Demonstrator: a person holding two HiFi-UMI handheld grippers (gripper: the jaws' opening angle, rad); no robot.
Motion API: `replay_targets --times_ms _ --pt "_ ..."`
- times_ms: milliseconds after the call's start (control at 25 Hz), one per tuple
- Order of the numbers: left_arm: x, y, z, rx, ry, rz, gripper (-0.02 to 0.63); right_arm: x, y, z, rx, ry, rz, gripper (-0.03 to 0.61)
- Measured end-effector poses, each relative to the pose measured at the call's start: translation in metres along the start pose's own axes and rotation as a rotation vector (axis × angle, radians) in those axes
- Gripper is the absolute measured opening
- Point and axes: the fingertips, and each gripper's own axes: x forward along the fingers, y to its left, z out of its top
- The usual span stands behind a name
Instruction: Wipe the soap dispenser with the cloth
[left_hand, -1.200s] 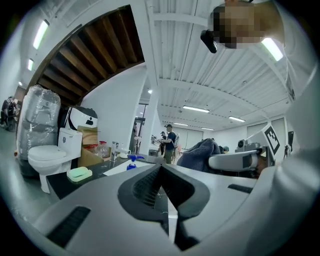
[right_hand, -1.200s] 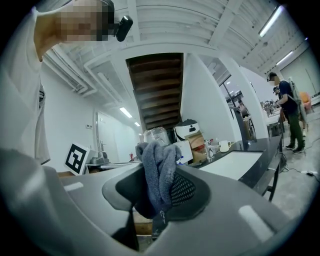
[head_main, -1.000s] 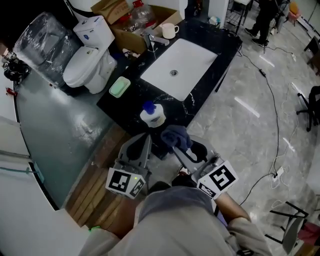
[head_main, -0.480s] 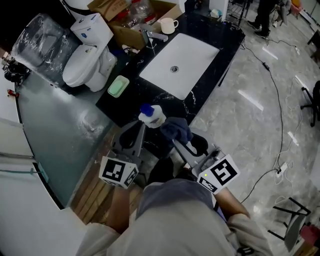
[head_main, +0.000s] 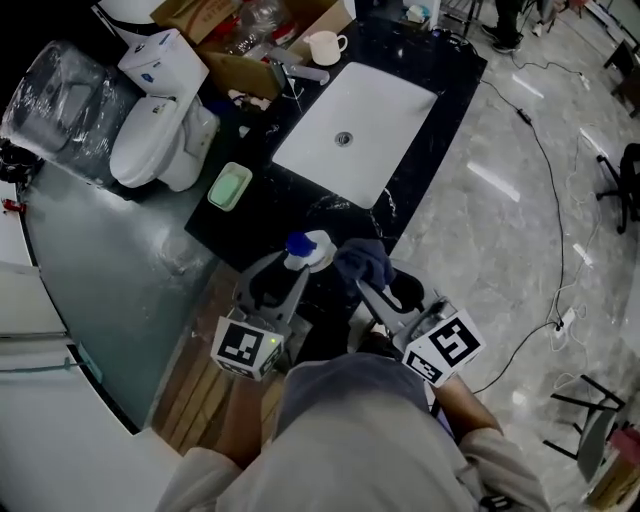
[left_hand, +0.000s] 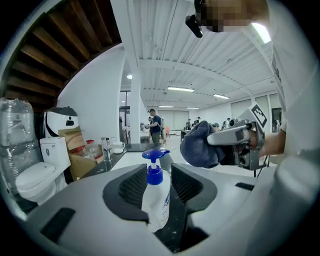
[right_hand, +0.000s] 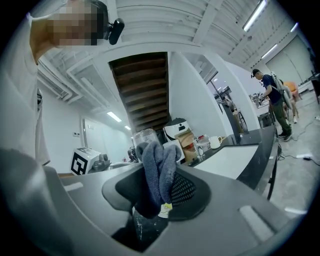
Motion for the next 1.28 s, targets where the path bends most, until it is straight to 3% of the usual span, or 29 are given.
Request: replay_targets --times_ms 320,640,720,1280 --pt "0.027 0.008 -0.003 0.026 -0.009 -0.129 0.19 0.023 -0.013 -0.009 0.027 0.031 -0.076 0.118" --pt "0.045 0.01 0.002 0.051 -0.021 -0.26 0.187 0.044 -0.012 -0.017 -0.003 0.04 -0.154 0.118" --pt "0.047 0.015 0.004 0.043 -0.044 -0.271 0.146 0.047 -0.012 -0.018 -0.003 0.035 -0.176 0.118" --pt "0.046 0.065 0.004 -0.161 -0.136 -0.207 0.143 0.061 -0.013 -0.027 -0.022 0.005 -0.35 0.118"
